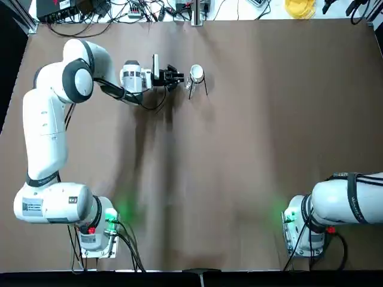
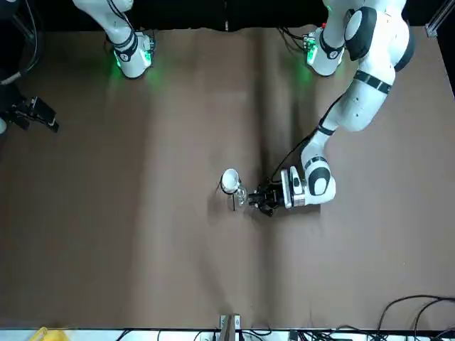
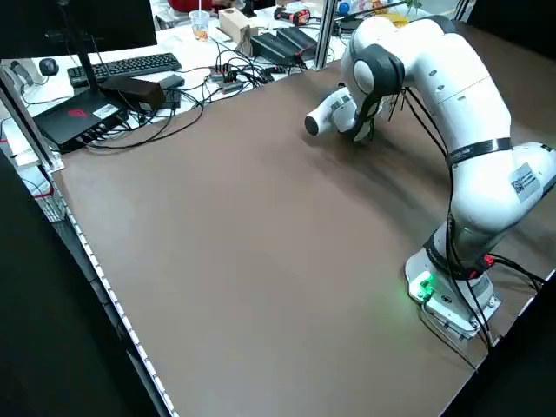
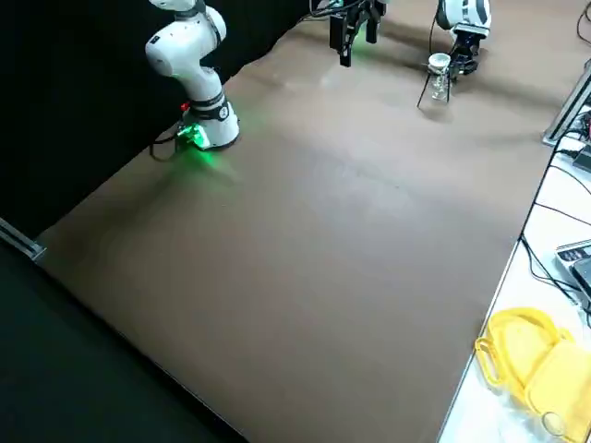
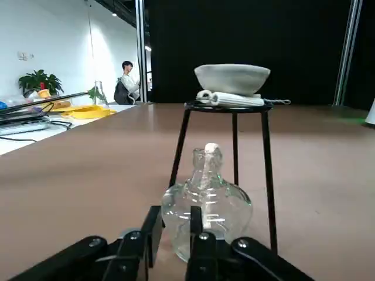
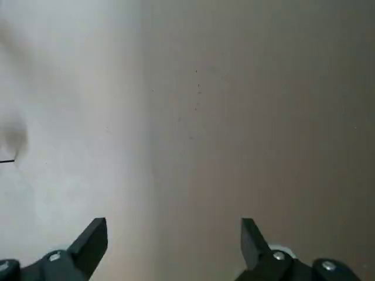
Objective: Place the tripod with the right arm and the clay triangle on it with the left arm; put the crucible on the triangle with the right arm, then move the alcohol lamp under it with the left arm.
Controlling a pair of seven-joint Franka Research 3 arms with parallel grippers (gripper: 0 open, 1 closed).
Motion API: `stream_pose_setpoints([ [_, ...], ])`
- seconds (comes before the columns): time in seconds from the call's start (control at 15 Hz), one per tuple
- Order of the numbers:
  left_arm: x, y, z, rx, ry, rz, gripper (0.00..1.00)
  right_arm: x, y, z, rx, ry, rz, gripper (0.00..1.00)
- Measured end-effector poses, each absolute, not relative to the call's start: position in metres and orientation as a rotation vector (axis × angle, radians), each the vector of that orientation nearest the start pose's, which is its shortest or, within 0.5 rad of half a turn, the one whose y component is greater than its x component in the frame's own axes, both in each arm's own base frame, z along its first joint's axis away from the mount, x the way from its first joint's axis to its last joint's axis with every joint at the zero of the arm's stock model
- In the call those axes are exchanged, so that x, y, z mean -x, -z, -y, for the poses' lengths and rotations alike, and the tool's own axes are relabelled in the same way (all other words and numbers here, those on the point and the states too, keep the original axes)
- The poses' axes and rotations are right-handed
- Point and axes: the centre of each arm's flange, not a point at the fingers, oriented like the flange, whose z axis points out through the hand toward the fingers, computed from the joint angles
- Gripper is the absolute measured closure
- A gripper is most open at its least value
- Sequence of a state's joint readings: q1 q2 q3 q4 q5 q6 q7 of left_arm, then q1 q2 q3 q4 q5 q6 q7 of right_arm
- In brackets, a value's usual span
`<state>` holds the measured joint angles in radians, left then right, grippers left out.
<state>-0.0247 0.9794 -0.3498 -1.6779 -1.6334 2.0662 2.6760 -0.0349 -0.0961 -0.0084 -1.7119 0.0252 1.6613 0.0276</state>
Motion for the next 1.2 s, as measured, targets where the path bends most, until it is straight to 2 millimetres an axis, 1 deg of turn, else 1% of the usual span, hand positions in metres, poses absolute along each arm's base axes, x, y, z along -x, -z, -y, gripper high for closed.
stream_pose_setpoints([
  [0.13,-0.583,-0.071,0.275,-1.343,-1.193,1.267,0.73,-0.532,-0.618,0.021,3.113,0.071,-0.113,0.0],
  [0.53,-0.581,-0.068,0.279,-1.357,-1.191,1.248,0.72,-0.532,-0.618,0.021,3.113,0.074,-0.113,0.0],
  [0.8,-0.574,-0.066,0.294,-1.355,-1.182,1.23,0.72,-0.532,-0.618,0.021,3.113,0.075,-0.113,0.0],
  [1.2,-0.57,-0.066,0.301,-1.355,-1.179,1.222,0.72,-0.532,-0.618,0.021,3.113,0.079,-0.113,0.0],
])
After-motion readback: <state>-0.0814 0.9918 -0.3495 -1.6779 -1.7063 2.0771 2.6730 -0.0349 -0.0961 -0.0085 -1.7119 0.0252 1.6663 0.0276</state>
